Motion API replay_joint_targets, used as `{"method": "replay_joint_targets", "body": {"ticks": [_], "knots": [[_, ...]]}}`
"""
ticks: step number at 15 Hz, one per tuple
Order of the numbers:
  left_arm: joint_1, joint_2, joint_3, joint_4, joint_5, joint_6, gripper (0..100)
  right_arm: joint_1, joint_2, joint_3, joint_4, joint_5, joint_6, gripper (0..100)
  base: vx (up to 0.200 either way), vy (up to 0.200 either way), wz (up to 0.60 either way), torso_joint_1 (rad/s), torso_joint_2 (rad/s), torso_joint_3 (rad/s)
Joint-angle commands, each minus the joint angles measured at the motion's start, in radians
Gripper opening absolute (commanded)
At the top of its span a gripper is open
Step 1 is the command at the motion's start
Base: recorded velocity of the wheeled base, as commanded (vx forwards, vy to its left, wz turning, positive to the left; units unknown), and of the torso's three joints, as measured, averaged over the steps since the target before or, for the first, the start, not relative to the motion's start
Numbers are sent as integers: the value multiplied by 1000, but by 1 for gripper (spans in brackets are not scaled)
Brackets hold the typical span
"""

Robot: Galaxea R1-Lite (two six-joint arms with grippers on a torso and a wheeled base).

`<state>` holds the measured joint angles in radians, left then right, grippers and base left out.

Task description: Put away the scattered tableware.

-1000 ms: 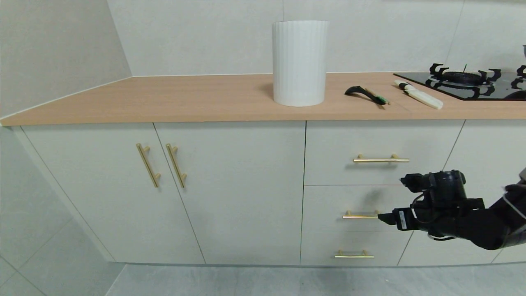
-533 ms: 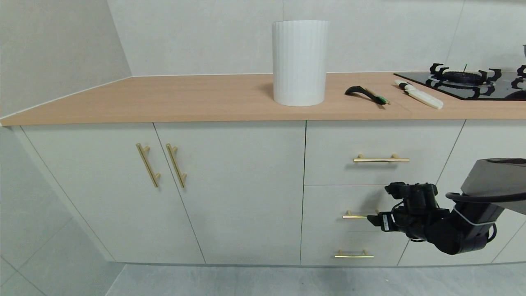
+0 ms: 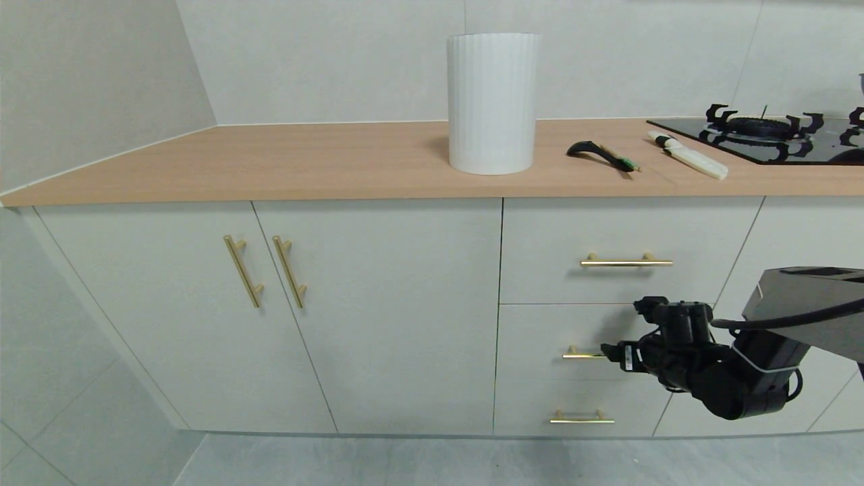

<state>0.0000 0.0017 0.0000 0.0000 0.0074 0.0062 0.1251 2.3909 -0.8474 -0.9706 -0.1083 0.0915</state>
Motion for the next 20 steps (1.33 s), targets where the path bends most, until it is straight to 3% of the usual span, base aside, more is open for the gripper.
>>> {"method": "replay_joint_targets", "body": {"ticks": [1, 6, 20], "knots": [[0, 1, 0, 0, 0, 0, 100, 2, 10, -5, -7, -4, -1, 100, 0, 0, 0, 0, 0, 0], [0, 1, 0, 0, 0, 0, 100, 19, 83, -64, -8, -28, -3, 100, 0, 0, 0, 0, 0, 0], [0, 1, 0, 0, 0, 0, 100, 22, 96, -35, 32, -51, -55, 100, 0, 0, 0, 0, 0, 0]]}}
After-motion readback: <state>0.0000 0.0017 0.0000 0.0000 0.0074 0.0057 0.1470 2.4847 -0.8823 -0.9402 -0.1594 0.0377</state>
